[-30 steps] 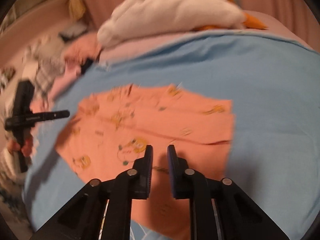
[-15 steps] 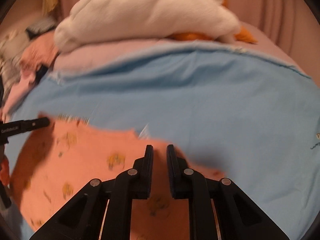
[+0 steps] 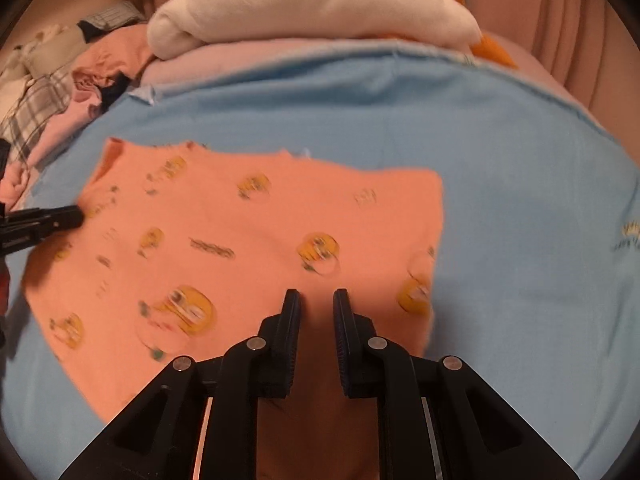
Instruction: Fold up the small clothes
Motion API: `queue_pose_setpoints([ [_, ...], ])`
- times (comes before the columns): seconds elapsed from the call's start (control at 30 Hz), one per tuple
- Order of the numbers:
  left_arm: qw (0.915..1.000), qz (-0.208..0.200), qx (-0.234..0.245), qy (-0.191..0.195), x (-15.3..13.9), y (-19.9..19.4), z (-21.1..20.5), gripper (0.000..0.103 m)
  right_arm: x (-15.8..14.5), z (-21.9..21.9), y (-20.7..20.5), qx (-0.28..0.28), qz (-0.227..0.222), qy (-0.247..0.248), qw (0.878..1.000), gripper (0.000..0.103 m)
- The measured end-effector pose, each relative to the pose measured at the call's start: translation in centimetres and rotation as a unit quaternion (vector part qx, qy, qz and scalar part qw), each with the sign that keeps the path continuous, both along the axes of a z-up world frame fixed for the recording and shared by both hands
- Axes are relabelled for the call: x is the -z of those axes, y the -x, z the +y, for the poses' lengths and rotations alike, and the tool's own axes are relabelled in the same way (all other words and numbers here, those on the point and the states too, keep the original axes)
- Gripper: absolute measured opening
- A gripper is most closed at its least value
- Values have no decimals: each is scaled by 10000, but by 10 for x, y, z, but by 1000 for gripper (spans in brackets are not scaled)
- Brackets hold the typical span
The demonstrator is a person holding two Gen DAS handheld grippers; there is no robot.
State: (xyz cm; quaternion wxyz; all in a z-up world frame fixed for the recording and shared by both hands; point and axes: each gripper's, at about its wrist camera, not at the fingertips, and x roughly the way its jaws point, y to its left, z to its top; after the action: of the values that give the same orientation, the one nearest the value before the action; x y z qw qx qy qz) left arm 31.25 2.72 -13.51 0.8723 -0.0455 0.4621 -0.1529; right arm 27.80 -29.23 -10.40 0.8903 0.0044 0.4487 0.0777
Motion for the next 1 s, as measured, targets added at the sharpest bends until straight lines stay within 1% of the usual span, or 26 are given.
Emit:
queue_pose_setpoints([
  [0.07,9996,106,-133,243,-5,4,12,21,-3,-13,-1,313,56,-54,9995,15],
  [0.1,9994,103,-198,265,-8,10,17,21,-4,-17,1,413,61,-113,9991,15],
  [0.17,9994,55,-234,265,-17,22,21,20,-11,-22,7,549,29,-160,9984,15],
  [0.2,9991,31,-189,391,-20,33,24,20,-18,-21,15,491,-60,-211,9986,15],
  [0.23,9989,-2,-153,438,-22,41,24,20,-24,-16,26,358,-162,-294,9988,15],
  [0.33,9985,-27,-15,552,-21,61,21,20,-28,-1,52,17,-268,-379,9989,16],
  [0.4,9990,-25,63,441,-15,67,16,21,-23,10,67,-192,-244,-345,9989,16],
  [0.47,9994,150,29,301,-1,66,14,24,-7,16,75,-260,-59,-229,9994,16],
  [0.5,9992,257,20,320,6,66,14,24,1,15,75,-225,50,-206,9995,16],
  [0.53,9992,210,6,348,8,69,14,24,8,13,76,-205,160,-244,9994,16],
  [0.6,9986,275,-37,451,5,69,17,24,13,5,80,-182,26,-471,9987,16],
  [0.63,9982,312,-54,511,4,70,19,25,12,3,81,-131,69,-539,9984,16],
  [0.67,9976,353,-65,591,2,71,22,28,10,0,81,-61,121,-619,9980,16],
  [0.7,9969,382,-76,679,1,74,25,38,6,-1,82,4,150,-648,9978,16],
  [0.73,9959,400,-102,805,-1,76,30,45,2,-1,84,37,143,-680,9976,23],
  [0.77,9948,416,-146,915,-2,77,34,59,-2,-1,86,51,107,-760,9970,29],
  [0.8,9925,429,-236,1122,-2,77,40,66,-4,-1,89,73,66,-838,9964,44],
  [0.83,9901,444,-300,1295,-2,78,44,66,-7,0,91,106,1,-949,9954,55],
  [0.93,9841,566,-471,1619,-1,67,49,66,-10,9,93,64,-104,-1165,9931,56],
  [1.0,9809,638,-484,1771,1,60,48,66,-13,21,87,-96,-150,-1299,9914,56],
])
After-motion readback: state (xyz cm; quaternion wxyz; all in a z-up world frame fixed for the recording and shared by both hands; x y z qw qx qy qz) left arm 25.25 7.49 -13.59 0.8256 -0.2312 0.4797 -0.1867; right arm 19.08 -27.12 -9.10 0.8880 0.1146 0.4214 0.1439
